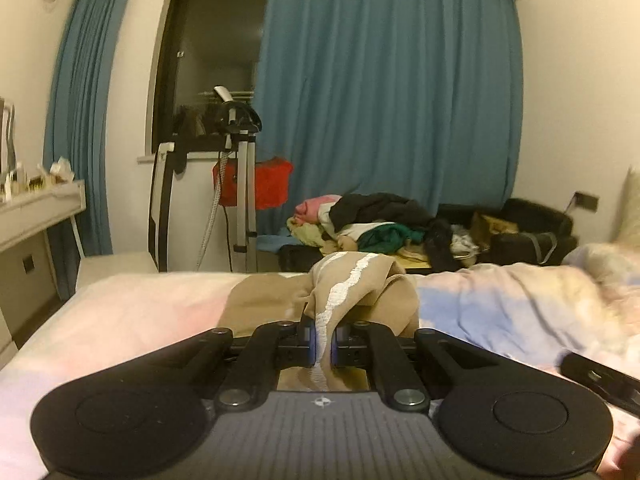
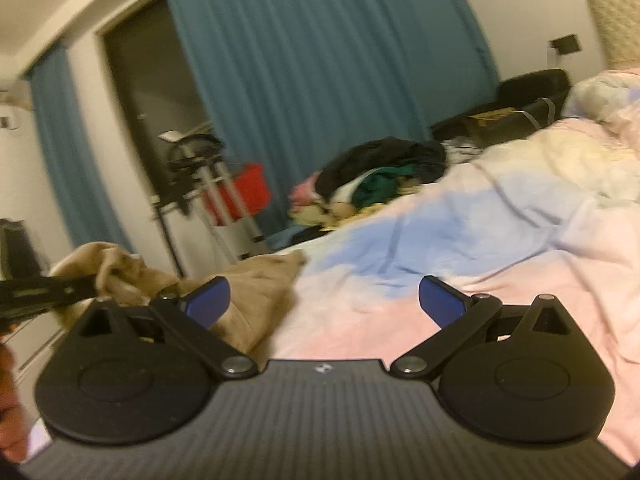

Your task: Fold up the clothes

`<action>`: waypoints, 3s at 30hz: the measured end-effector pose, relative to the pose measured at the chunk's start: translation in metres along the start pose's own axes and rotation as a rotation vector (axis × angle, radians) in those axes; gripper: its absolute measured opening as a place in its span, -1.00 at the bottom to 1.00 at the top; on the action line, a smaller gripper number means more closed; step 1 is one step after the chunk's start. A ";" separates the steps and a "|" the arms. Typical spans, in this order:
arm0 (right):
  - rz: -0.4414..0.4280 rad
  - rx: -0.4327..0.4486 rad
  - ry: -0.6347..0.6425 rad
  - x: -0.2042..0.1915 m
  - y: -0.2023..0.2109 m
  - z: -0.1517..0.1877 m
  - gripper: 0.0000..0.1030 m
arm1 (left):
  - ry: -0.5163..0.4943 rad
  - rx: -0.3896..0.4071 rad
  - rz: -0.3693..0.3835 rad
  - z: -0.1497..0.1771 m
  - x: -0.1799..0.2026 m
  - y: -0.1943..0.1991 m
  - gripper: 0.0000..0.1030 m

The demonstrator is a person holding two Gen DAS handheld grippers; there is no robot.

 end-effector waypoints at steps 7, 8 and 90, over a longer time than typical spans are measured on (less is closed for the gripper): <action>-0.194 -0.172 0.063 -0.070 0.015 0.037 0.96 | 0.098 -0.186 -0.024 0.058 -0.077 0.023 -0.84; -0.187 -0.230 0.084 -0.077 0.012 0.051 0.87 | 0.122 -0.220 -0.036 0.068 -0.086 0.019 -0.83; -0.692 -0.367 0.346 -0.182 -0.038 0.030 0.36 | 0.391 -0.319 0.271 0.130 -0.021 0.067 0.61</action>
Point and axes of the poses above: each gripper's, at about its wrist camera, not at the fingertips, and y roughly against the way its jaws point, x to its right, z to its underside, the point moved 9 cm from there along -y, roughly the way its jaws point, and after that the axes turned 1 degree about y, right-handed, at the moved point
